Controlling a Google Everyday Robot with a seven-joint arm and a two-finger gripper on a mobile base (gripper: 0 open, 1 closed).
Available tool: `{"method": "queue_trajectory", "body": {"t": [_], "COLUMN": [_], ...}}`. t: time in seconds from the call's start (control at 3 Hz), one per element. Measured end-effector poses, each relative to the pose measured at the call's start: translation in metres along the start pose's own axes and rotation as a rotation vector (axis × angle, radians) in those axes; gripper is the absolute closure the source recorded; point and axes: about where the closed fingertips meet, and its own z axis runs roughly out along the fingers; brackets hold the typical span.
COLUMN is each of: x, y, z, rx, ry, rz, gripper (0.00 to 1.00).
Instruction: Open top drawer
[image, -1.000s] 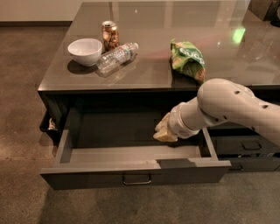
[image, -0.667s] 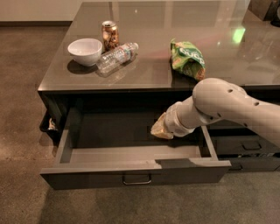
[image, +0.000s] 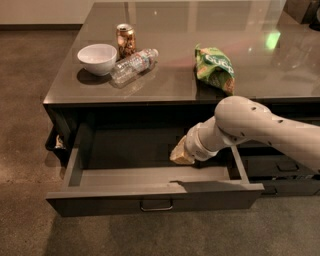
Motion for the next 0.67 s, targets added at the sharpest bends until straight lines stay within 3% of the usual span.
{"method": "queue_trajectory", "body": {"t": [0.67], "x": [0.0135], "y": [0.0049], "z": [0.0145], "rx": [-0.042], "ry": [0.013], "rz": [0.044], "gripper": [0.58]}}
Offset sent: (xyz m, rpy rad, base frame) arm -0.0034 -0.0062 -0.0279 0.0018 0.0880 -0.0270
